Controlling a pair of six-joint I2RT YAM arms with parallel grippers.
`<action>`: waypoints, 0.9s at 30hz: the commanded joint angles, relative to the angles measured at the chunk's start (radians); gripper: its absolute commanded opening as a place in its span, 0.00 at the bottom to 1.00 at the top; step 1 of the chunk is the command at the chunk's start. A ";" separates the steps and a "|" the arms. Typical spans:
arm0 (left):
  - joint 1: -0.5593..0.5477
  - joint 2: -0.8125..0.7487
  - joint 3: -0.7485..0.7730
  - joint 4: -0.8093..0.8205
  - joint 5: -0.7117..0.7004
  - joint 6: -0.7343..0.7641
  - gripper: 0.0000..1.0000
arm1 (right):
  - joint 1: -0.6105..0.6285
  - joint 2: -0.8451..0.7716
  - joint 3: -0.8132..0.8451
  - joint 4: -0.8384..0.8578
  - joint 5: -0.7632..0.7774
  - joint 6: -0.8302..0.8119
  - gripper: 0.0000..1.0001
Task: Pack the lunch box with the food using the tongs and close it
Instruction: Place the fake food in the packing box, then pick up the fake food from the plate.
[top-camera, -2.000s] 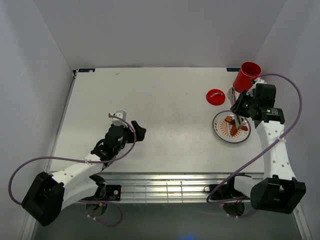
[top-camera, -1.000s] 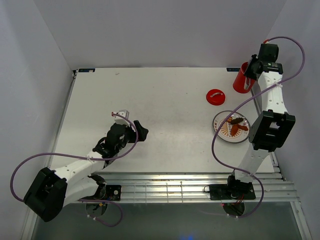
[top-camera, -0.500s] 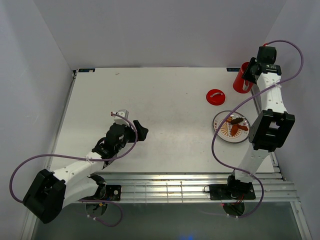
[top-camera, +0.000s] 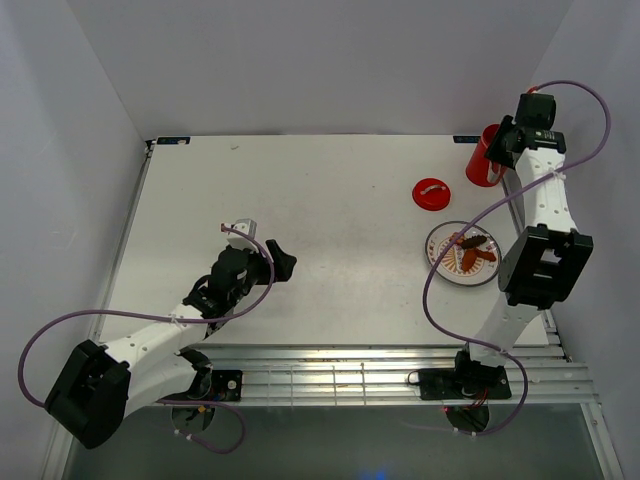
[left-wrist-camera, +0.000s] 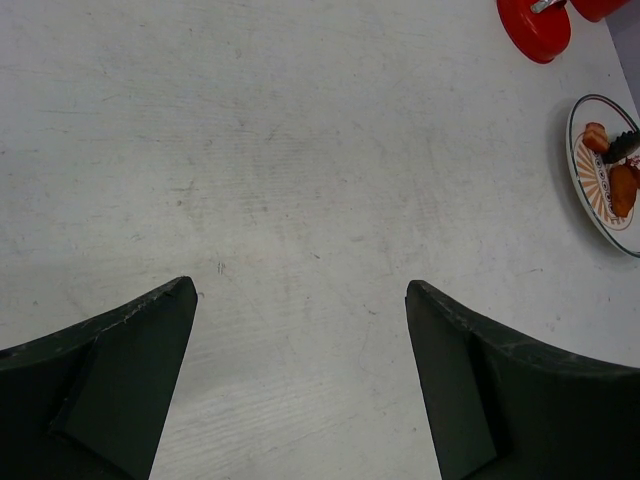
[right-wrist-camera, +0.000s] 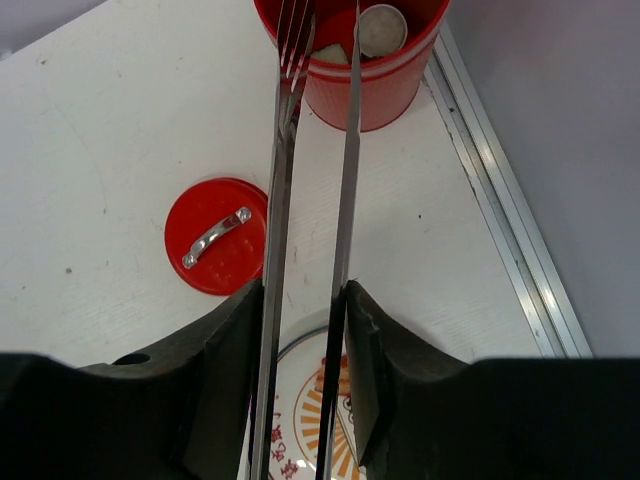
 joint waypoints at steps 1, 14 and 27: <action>-0.004 -0.002 0.024 0.015 -0.007 0.007 0.96 | -0.004 -0.159 -0.047 0.012 -0.003 0.009 0.43; -0.004 0.013 0.016 0.015 -0.033 0.005 0.96 | -0.003 -0.629 -0.725 0.068 -0.036 0.179 0.42; -0.004 -0.047 -0.010 0.007 -0.053 0.007 0.97 | -0.003 -0.762 -0.964 0.154 -0.049 0.282 0.45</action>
